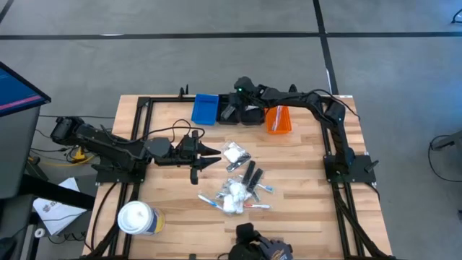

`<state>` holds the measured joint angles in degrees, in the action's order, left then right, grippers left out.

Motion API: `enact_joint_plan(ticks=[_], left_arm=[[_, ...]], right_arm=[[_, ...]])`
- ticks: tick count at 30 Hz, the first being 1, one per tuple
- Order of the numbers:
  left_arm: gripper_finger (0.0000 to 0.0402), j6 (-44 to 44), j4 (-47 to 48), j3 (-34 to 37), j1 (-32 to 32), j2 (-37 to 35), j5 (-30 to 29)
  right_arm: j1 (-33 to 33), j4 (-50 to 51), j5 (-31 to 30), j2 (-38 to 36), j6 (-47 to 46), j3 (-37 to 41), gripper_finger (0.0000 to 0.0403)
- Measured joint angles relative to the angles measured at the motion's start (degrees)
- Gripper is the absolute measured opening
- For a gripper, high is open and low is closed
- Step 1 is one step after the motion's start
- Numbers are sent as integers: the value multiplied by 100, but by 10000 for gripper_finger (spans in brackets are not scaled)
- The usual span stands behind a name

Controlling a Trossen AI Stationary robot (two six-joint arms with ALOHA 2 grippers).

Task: Pick & Place Travel size toiletries
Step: Put the black comb into the left black bin

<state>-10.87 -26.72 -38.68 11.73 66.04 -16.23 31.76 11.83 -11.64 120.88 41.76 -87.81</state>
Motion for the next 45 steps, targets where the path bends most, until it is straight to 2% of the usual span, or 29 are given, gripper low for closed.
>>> enact_joint_plan(ticks=[5, 12, 22, 28, 30, 35, 45], left_arm=[[95, 13, 4, 0, -1, 0, 2], [95, 31, 5, 0, -1, 0, 2], [95, 31, -11, 0, 0, 0, 0], [95, 15, -33, 0, 0, 0, 2], [95, 13, -35, 0, 0, 0, 1], [95, 13, -38, 0, 0, 0, 1], [95, 21, -70, 0, 31, 0, 0]], right_arm=[[60, 48, 5, -13, -377, -22, 1], [290, 631, 741, -13, -1462, -384, 1], [307, 1626, 781, -13, -1834, -1077, 0], [447, 1925, 1771, -13, -2895, -1346, 0], [518, 1966, 1918, -13, -3200, -1428, 0], [579, 2192, 1935, 80, -3649, -1521, 0], [425, 2203, 1888, 709, -3842, -1848, 0]])
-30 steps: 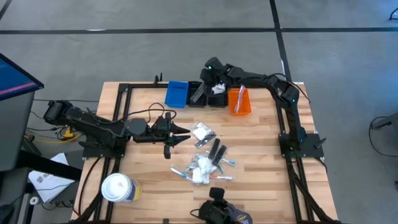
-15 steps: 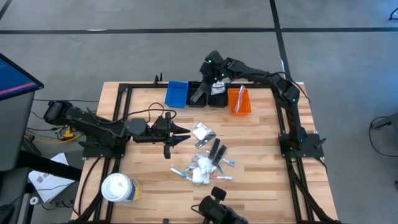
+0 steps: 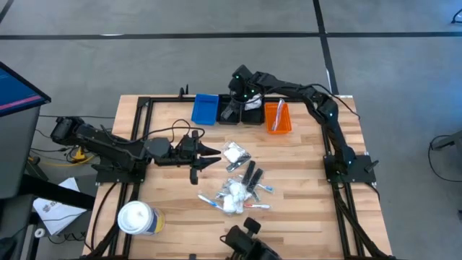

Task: Pick & Place Travel size toiletries
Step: Put the black comb into the left black bin

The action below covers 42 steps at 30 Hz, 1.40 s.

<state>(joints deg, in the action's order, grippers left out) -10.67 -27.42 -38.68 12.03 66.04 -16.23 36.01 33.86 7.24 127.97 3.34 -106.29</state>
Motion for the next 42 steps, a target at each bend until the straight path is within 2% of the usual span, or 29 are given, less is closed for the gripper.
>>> enact_joint_plan(ticks=[10, 16, 32, 39, 42], left_arm=[[95, 27, -4, 0, 0, 0, 2], [95, 21, -9, 0, 0, 0, 2], [95, 17, -15, 0, 0, 0, 2], [95, 14, -18, 0, 0, 0, 1], [95, 14, -22, 0, 0, 0, 2]], right_arm=[[90, 85, -1017, 76, -58, -252, 0], [138, 128, -1091, 76, -37, -253, 0], [121, 191, -987, 76, 109, -250, 0], [76, 432, -772, 76, 241, -252, 0], [104, 445, -401, 76, 137, -253, 0]])
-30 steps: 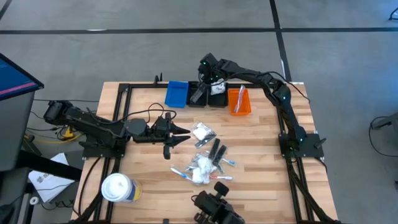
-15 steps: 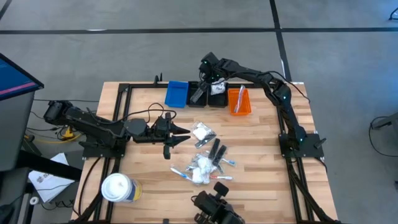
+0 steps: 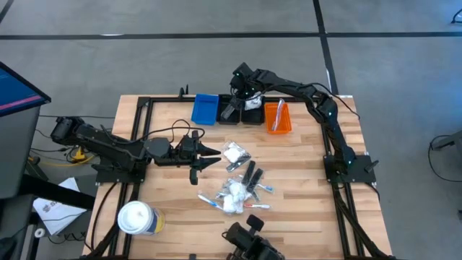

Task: Pick & Place Travel size toiletries
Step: Put the black comb into the left black bin, then put the silver nail cutter into the blue bin

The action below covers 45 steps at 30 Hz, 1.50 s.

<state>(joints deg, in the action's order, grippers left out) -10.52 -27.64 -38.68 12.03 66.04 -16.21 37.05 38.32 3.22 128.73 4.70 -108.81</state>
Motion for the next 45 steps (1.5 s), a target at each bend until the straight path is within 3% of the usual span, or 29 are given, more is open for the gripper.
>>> enact_joint_plan(ticks=[6, 12, 27, 33, 45], left_arm=[[95, 4, -32, 0, 0, 0, -1], [95, 11, -32, 0, 0, 0, -2], [95, 15, -53, 0, 0, 0, 0], [95, 21, -73, 0, 1, 0, 0], [95, 129, -72, 0, 20, 2, 9]], right_arm=[[115, -45, 200, 1, -115, 2, 0], [80, -164, -145, 0, -128, 2, 0], [-26, -113, -175, 76, -153, -12, 0], [-54, 100, -87, 458, -145, -194, 0], [-141, 175, -25, 466, -122, -705, 0]])
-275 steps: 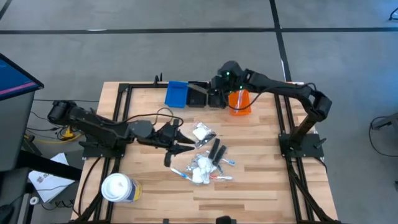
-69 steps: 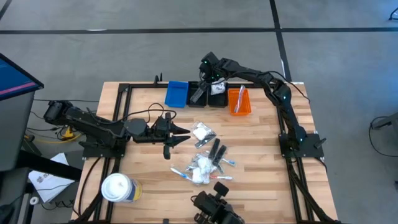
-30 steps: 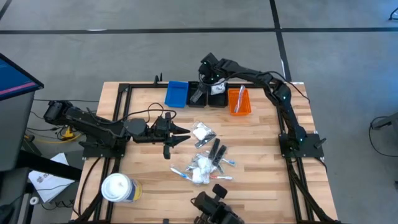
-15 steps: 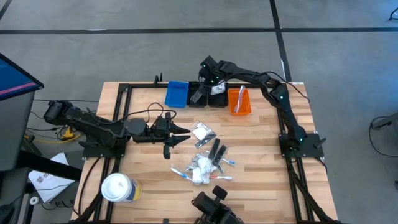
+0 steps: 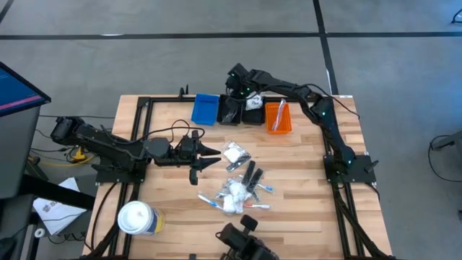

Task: Pick & Place Travel size toiletries
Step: Put the silver nail cutter into the blue bin

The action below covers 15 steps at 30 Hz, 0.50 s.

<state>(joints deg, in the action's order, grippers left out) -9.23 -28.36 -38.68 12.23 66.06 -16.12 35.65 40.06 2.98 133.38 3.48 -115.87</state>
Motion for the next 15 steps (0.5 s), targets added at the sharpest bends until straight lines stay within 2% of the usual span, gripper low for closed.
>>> enact_joint_plan(ticks=[9, 15], left_arm=[[95, -2, 1, 0, 24, 0, 5], [95, -2, 1, 0, 59, 0, 6]], right_arm=[[-326, 753, 0, -15, 683, -970, 0], [-520, 1404, 13, -473, 869, -1091, 0]])
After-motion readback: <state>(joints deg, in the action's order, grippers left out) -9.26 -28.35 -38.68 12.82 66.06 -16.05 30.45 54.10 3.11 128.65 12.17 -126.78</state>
